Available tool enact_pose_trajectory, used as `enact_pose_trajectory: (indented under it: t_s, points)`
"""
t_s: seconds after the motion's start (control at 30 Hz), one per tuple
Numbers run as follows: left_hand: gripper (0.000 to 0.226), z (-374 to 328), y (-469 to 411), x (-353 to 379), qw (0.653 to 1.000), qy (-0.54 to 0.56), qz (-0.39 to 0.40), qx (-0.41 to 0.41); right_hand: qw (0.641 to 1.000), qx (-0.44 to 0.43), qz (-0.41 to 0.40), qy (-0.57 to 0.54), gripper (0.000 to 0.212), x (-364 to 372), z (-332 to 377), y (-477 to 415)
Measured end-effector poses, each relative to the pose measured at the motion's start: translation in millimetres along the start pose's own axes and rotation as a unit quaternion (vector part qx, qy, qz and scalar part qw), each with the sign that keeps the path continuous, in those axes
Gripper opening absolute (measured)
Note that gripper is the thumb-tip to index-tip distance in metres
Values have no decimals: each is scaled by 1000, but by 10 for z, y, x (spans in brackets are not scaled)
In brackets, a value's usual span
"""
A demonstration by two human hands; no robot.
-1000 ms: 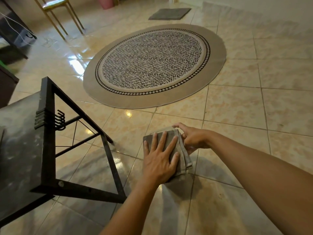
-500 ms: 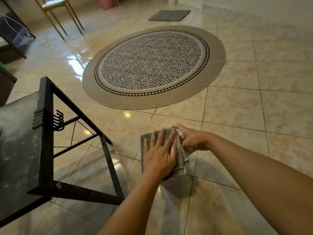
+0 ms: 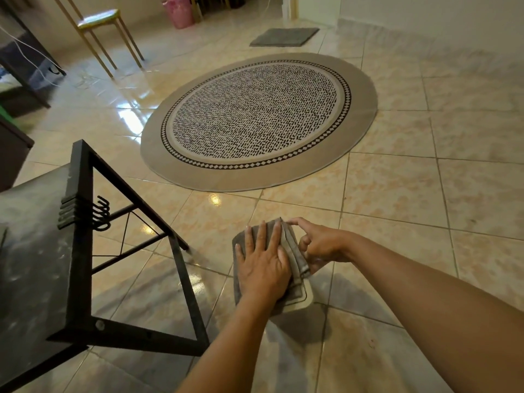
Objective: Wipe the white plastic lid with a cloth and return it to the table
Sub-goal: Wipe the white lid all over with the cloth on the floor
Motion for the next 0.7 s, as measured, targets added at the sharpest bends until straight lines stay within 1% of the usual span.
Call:
enact_pose_trajectory:
  t_s: [0.03, 0.13, 0.2, 0.27, 0.4, 0.5, 0.6, 0.7]
  points:
    - [58, -27, 62, 33, 1000, 3, 1, -2, 1000, 0, 3, 2, 98, 5, 5, -3]
    - [57, -208, 235, 174, 999, -14, 2, 40, 1000, -5, 13, 1, 96, 20, 9, 1]
    - [55, -222, 164, 160, 998, -16, -1, 56, 1000, -8, 13, -2, 94, 22, 4, -3]
    - [56, -119, 28, 57, 999, -18, -3, 48, 1000, -8, 9, -2, 95, 20, -7, -13]
    - [58, 145, 28, -11, 1000, 6, -2, -13, 1000, 3, -9, -11, 98, -10, -36, -16]
    - [59, -30, 266, 161, 1000, -9, 5, 14, 1000, -1, 1, -13, 97, 8, -11, -13]
    - [57, -207, 207, 207, 999, -18, -8, 46, 1000, -9, 11, -7, 94, 32, 23, 12]
    - [56, -93, -1, 57, 999, -21, -13, 36, 1000, -4, -3, -1, 94, 20, 16, 26]
Point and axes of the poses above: each hand's wrist, its own y-axis away from the middle knuckle, its own x-axis out of the palm, z = x × y, the point moved 10 cm from there along -y, towards the middle knuckle, and after that the axes turned 1 degree about z, right-handed, at the moved point
